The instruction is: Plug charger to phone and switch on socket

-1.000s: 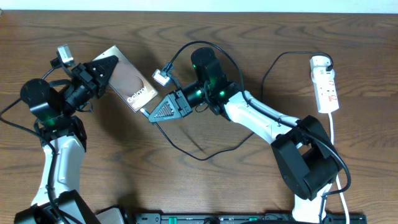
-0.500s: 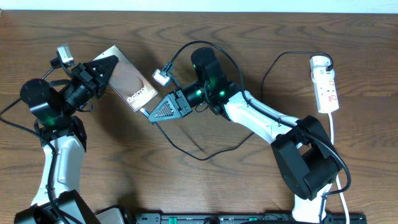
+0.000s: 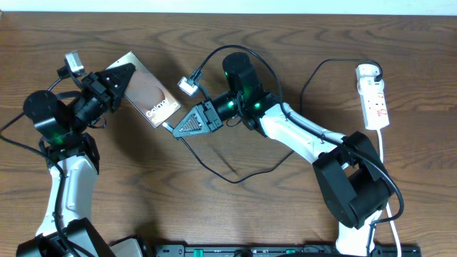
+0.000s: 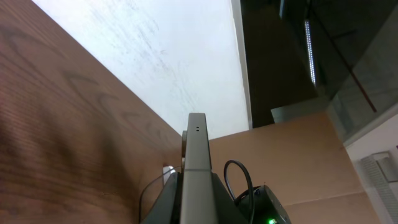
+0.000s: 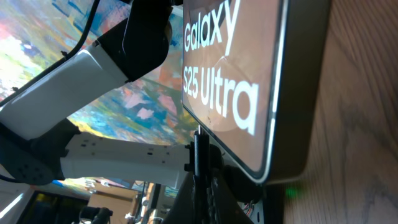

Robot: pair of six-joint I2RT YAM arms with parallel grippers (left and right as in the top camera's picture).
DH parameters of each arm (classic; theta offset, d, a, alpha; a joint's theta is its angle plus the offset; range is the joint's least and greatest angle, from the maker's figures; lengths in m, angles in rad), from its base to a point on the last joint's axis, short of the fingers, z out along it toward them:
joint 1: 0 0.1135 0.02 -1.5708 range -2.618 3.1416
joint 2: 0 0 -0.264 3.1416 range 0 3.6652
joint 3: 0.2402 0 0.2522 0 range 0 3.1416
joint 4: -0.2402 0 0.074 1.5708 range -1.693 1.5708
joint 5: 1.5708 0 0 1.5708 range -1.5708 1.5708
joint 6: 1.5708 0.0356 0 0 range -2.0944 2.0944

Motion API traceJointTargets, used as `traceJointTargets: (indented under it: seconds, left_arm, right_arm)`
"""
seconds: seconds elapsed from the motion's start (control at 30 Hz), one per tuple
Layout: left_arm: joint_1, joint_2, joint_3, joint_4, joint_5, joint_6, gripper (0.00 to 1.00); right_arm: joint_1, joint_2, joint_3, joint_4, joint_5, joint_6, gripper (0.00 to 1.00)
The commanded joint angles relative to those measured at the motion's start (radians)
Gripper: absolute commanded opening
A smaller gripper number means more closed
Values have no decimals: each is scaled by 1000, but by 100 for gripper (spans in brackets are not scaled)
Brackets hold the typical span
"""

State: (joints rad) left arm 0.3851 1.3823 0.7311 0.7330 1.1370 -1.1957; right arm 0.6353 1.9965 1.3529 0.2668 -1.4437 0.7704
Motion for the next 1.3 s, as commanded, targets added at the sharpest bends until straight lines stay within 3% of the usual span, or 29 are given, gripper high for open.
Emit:
traceJointTargets:
  seconds: [0.0, 0.5, 1.27]
  left_arm:
    - [-11, -10, 10, 10, 29, 10, 7]
    - [-89, -10, 10, 10, 2, 14, 7]
    - [-89, -10, 10, 10, -22, 14, 7]
  right_arm:
    - [7, 6, 11, 7, 23, 3, 1]
    - [29, 6, 11, 31, 24, 18, 1]
    - [24, 6, 11, 33, 31, 18, 1]
